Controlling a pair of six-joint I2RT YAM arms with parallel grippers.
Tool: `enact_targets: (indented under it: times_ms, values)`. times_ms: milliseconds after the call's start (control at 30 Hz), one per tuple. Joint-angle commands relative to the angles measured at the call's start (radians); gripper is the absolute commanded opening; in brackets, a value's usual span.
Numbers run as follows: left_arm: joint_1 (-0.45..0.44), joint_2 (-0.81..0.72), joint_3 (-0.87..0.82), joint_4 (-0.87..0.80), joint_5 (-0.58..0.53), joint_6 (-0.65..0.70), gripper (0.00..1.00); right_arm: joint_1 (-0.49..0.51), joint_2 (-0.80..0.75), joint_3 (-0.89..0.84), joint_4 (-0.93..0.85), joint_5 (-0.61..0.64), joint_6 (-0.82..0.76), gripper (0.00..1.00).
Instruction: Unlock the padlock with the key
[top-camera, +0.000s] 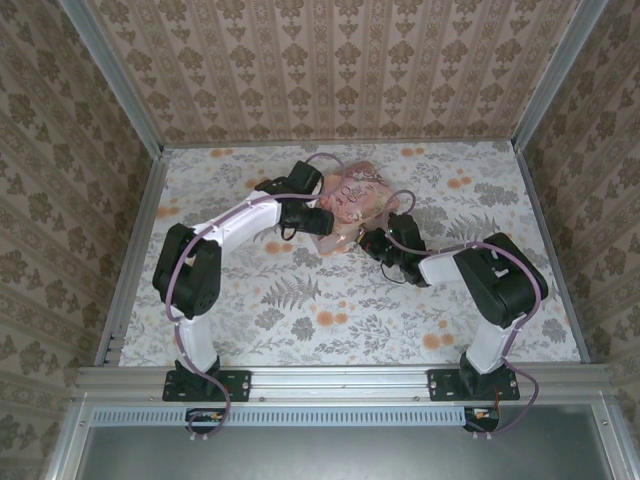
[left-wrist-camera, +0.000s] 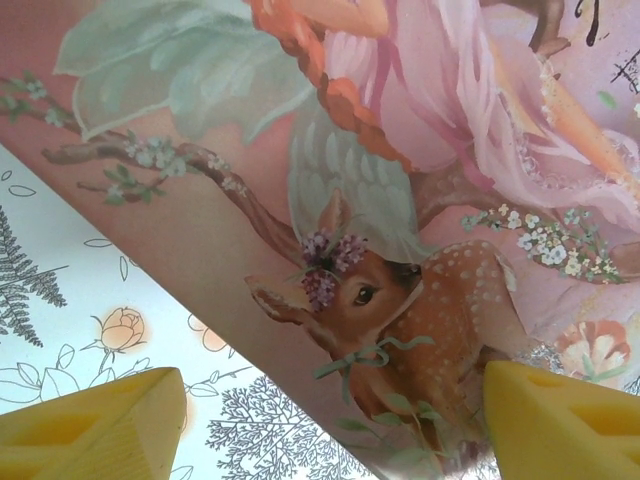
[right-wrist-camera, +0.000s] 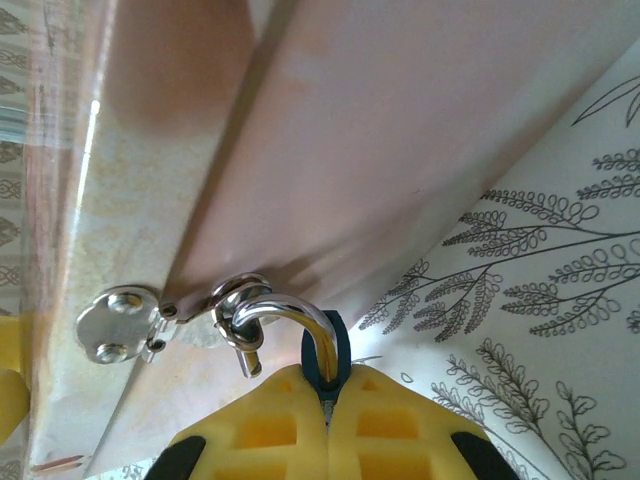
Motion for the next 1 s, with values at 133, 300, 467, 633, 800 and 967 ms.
enact_targets:
  times_ms: [133,300,467,633,800,967]
  values:
    - [0.013,0.087,-0.036,-0.200,-0.110,0.041,0.76,-0.141,0.022,-0.089,0.033,-0.004,0.033,0.00]
    - [0.012,0.091,-0.032,-0.203,-0.106,0.043,0.76,-0.200,0.073,-0.066,0.142,-0.157,0.069,0.00]
    - [0.012,0.094,-0.025,-0.208,-0.103,0.047,0.76,-0.202,0.035,0.021,-0.121,-0.143,-0.028,0.00]
    - [0.010,0.105,-0.015,-0.213,-0.100,0.051,0.75,-0.202,-0.012,0.069,-0.370,-0.028,-0.116,0.00]
    - [0.010,0.111,-0.008,-0.217,-0.097,0.055,0.75,-0.202,-0.018,0.079,-0.441,0.037,-0.143,0.00]
    - [0.010,0.119,-0.005,-0.220,-0.094,0.057,0.75,-0.214,0.000,0.050,-0.267,-0.056,-0.121,0.00]
